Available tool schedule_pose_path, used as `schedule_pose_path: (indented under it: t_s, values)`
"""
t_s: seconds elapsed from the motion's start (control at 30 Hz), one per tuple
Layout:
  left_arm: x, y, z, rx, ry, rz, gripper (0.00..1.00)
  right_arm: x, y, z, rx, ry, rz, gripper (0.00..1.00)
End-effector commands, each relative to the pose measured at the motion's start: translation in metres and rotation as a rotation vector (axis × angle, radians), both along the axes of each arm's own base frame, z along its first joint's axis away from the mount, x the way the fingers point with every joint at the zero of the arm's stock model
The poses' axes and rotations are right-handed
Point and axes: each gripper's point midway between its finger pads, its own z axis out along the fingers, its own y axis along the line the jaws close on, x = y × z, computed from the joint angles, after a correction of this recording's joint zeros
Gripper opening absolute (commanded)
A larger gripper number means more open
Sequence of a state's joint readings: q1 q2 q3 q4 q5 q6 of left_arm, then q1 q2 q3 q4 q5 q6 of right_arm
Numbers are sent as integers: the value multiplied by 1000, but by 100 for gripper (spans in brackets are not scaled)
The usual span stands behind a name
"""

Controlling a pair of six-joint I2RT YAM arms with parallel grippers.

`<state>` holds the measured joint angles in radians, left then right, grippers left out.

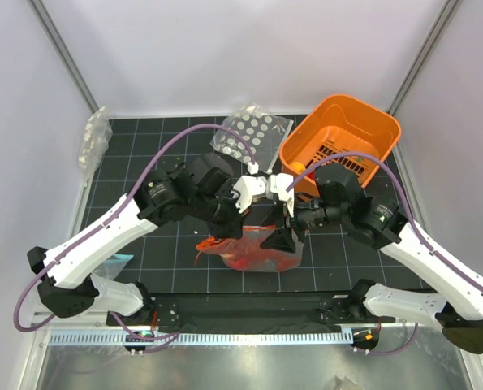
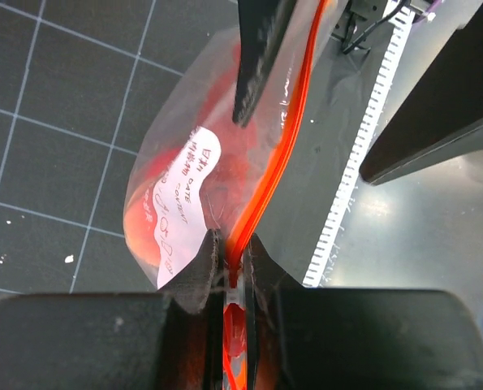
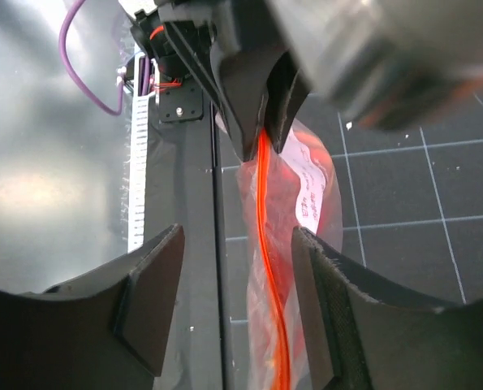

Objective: Place the food in the zip-top bag and seal the zipper
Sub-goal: Zip the zipper food storage bag at the center of the board.

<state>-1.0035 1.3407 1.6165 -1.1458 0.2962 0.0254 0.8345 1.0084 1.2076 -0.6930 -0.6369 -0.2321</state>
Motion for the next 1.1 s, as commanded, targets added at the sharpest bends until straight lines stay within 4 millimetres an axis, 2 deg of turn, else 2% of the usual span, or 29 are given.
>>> schedule_pose_path:
  t_s: [0.0, 0.23, 0.33, 0.37, 0.43, 0.47, 0.5, 0.57, 0.6, 0.73, 0.9, 0.93, 1.07]
  values:
    - [2, -14, 29, -98, -39, -11, 0, 2, 5, 16, 73, -46, -21, 61]
    - [1, -24, 35, -106, -29, -41, 0, 4, 15, 8, 79, -36, -26, 46]
    - [0, -27, 36, -111, -25, -52, 0, 4, 18, 6, 82, -34, -25, 35]
    - [0, -28, 37, -114, -25, -54, 0, 5, 19, 4, 77, -31, -26, 26]
    - [0, -29, 39, -121, -25, -58, 0, 6, 19, 1, 65, -26, -32, 16]
    - [0, -29, 40, -124, -26, -57, 0, 5, 19, 0, 62, -19, -35, 3]
    - [0, -29, 41, -127, -29, -54, 2, 5, 19, 1, 64, -18, -36, 1]
    - [2, -28, 41, -130, -40, -43, 15, 2, 17, 1, 63, -16, -23, 1]
    - [1, -26, 44, -139, -45, -41, 25, 0, 17, 2, 64, -14, -16, 1]
    - [4, -21, 53, -178, -87, -13, 48, -4, 13, 4, 71, -16, -14, 1]
    - [7, -12, 64, -242, -134, 55, 58, -8, 9, 5, 81, -12, -14, 1]
    - [6, -10, 72, -279, -149, 68, 60, -9, 8, 4, 80, -7, -16, 1]
    - [6, 0, 66, -291, -161, 106, 64, -13, 5, 9, 98, -7, -12, 1]
